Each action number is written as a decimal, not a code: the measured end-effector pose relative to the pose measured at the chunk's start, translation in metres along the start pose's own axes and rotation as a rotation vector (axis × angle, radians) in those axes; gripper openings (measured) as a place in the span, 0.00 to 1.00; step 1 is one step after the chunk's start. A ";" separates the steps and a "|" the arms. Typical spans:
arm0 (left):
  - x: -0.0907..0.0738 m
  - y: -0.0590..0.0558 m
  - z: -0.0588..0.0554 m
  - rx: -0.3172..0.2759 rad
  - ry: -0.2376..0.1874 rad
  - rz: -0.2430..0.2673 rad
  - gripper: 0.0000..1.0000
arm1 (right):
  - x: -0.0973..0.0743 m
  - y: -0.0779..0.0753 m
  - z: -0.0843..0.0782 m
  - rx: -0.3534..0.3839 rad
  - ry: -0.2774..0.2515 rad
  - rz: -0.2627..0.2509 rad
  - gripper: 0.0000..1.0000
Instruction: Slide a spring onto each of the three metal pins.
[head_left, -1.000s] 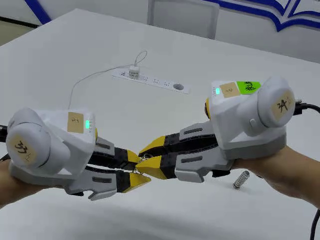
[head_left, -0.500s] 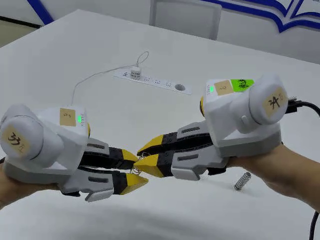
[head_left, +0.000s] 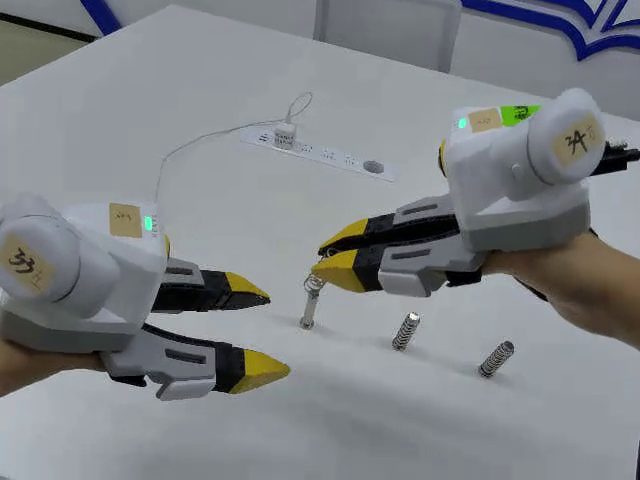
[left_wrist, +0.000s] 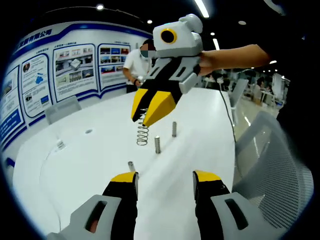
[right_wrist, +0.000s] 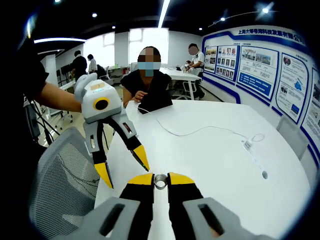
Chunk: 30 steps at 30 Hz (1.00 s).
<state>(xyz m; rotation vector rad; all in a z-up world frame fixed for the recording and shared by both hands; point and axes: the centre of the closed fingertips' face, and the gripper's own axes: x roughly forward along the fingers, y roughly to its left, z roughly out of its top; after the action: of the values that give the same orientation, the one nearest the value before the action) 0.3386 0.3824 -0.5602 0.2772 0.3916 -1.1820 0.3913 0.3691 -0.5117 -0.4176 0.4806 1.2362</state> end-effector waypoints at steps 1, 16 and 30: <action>-0.001 0.002 -0.001 0.002 0.003 0.004 0.49 | 0.001 -0.006 -0.001 0.010 0.005 -0.012 0.10; -0.001 0.003 -0.016 -0.051 0.005 0.028 0.61 | 0.032 -0.038 -0.036 0.139 0.146 -0.070 0.10; 0.003 0.003 -0.032 -0.086 0.023 0.077 0.72 | 0.050 -0.040 -0.057 0.153 0.213 -0.051 0.10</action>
<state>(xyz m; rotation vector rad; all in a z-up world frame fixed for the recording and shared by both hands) 0.3380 0.3940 -0.5902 0.2296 0.4474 -1.0849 0.4354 0.3668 -0.5853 -0.4300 0.7374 1.1022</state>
